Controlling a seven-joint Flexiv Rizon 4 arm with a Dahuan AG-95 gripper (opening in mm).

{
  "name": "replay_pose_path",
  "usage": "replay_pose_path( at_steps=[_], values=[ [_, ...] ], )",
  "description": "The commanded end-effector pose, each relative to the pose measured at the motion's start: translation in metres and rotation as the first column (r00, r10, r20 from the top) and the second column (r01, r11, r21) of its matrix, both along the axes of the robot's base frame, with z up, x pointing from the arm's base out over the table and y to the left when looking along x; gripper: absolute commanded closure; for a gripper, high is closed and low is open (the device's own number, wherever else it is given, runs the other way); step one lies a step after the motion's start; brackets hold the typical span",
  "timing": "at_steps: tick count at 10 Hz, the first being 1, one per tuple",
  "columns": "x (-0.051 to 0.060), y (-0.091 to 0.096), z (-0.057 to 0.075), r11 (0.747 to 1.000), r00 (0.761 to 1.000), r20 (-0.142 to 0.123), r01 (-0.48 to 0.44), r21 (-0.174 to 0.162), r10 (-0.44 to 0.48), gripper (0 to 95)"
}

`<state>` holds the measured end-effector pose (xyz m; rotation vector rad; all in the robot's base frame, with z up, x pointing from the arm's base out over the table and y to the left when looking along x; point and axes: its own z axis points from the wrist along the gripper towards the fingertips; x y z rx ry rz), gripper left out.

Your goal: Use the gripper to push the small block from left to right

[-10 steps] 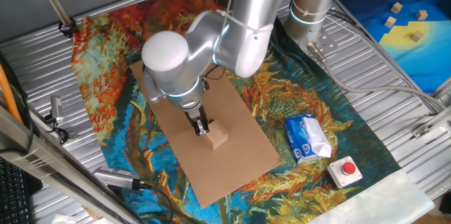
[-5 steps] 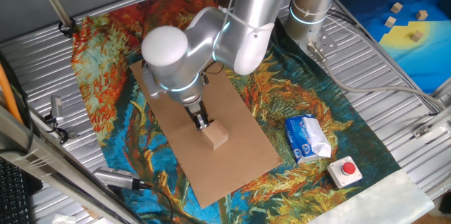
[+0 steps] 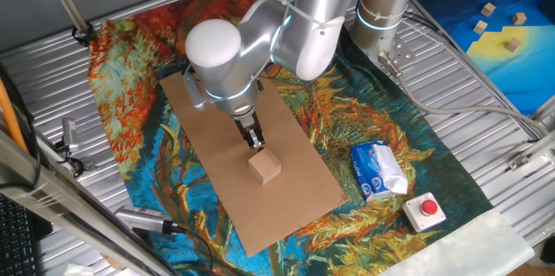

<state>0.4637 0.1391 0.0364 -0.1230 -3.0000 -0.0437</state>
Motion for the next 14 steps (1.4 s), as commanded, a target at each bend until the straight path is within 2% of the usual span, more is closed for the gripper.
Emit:
replay_pose_path(
  at_steps=[1, 14],
  values=[
    [0.0008, 0.0006, -0.0010, 1.000, 1.000, 0.000, 0.001, -0.001, -0.001, 95.0],
    [0.0009, 0.0003, -0.0021, 1.000, 1.000, 0.003, 0.004, -0.009, -0.004, 95.0]
  ],
)
